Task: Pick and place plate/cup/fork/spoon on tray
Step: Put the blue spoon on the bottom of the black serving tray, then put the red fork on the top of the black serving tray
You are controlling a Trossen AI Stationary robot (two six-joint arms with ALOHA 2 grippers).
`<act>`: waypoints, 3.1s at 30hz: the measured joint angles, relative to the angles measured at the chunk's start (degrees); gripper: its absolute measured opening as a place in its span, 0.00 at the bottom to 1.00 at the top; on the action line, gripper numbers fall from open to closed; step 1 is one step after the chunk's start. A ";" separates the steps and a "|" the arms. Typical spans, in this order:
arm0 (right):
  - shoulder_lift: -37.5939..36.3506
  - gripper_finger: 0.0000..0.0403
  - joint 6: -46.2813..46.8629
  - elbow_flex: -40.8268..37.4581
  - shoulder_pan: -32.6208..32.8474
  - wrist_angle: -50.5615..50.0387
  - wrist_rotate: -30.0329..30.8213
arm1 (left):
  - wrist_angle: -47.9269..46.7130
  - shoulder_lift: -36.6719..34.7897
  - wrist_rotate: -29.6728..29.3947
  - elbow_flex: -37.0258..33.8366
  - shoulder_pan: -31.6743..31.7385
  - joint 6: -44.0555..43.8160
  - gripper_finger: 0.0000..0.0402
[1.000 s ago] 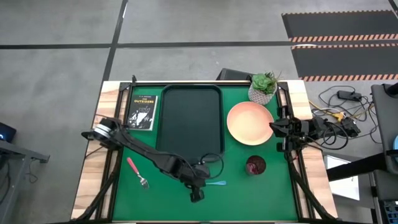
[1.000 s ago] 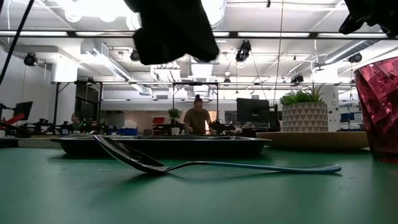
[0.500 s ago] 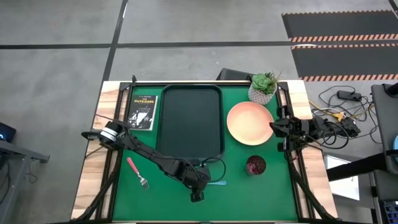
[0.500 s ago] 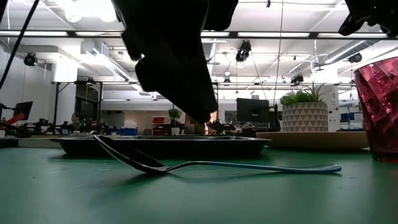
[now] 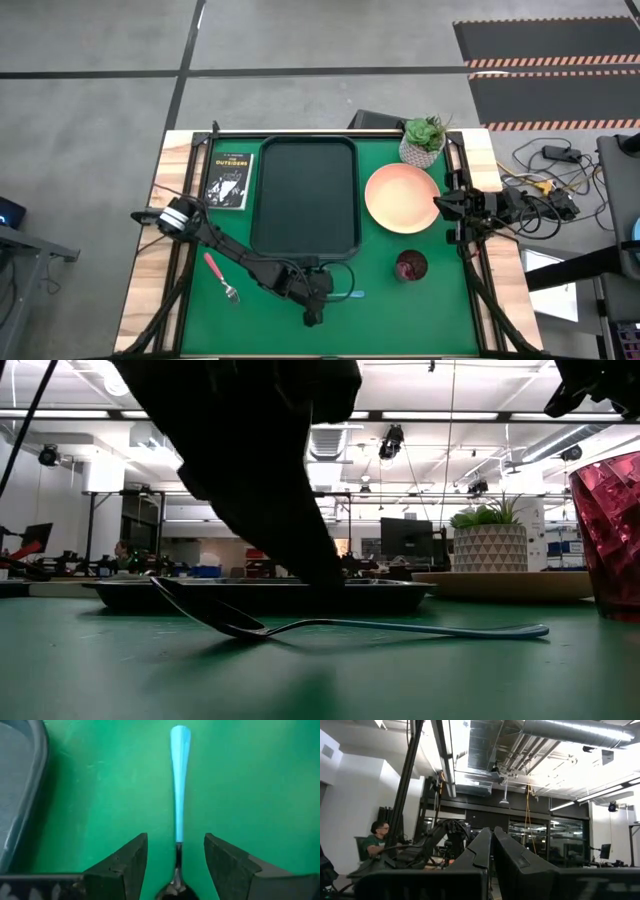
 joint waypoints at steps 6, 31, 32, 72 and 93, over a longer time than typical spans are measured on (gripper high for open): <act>0.00 0.02 0.00 0.01 0.01 -0.20 -0.02 | 2.18 1.34 0.00 -0.65 -0.11 1.51 0.44; 0.00 0.02 -0.01 0.02 -0.01 -0.64 0.00 | 0.72 1.02 9.46 -0.29 0.87 4.13 0.01; 0.00 0.02 0.00 0.00 0.01 -0.65 -0.01 | 0.55 -0.03 9.78 -0.11 0.82 5.70 0.01; 0.22 0.02 1.01 0.01 0.01 -1.96 0.00 | 9.75 -26.08 -0.72 -35.05 18.14 25.02 0.00; 0.20 0.02 1.03 0.00 0.01 -1.98 0.00 | 9.84 -27.57 -0.20 -34.42 17.95 22.26 0.08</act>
